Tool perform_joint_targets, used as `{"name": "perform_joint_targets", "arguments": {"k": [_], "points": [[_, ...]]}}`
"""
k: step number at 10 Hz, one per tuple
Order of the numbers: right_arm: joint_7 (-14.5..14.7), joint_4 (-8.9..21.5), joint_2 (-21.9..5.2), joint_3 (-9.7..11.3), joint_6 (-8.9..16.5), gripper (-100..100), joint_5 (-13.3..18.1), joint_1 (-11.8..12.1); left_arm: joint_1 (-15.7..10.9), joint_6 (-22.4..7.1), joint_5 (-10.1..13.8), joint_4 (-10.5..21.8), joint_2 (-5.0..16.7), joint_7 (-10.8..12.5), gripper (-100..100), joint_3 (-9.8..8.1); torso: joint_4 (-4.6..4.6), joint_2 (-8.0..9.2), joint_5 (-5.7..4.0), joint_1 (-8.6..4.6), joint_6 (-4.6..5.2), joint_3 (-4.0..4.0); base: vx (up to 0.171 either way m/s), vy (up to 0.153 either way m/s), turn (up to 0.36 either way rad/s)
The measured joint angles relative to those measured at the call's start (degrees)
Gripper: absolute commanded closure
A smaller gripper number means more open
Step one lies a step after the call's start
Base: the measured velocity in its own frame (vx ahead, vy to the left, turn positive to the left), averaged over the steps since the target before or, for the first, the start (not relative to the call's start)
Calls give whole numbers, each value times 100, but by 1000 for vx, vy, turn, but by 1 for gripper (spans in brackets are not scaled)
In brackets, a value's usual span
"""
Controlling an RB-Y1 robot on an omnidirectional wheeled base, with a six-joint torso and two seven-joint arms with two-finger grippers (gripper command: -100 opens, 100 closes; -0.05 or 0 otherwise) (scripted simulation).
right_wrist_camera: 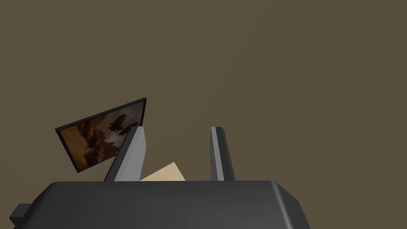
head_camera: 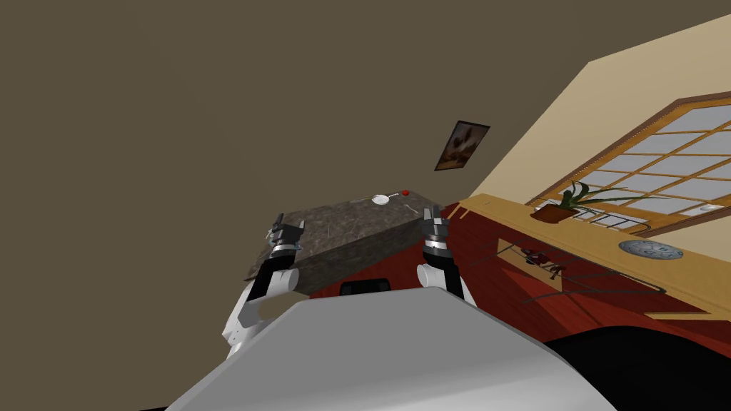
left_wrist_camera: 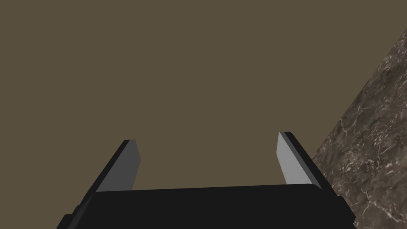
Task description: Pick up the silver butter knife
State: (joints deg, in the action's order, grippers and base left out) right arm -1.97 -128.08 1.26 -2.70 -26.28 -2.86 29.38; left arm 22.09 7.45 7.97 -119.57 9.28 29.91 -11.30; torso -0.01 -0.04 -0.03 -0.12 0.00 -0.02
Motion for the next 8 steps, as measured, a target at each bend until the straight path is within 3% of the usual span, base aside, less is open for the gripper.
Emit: {"name": "perform_joint_targets", "arguments": {"k": [8], "points": [[0, 0, 0, 0, 0, 0, 0, 0, -351, -991, 58, 350, 20, 1077, -100, -381, 0, -1, 0, -1, -1, -1, 14, -30, -56]]}}
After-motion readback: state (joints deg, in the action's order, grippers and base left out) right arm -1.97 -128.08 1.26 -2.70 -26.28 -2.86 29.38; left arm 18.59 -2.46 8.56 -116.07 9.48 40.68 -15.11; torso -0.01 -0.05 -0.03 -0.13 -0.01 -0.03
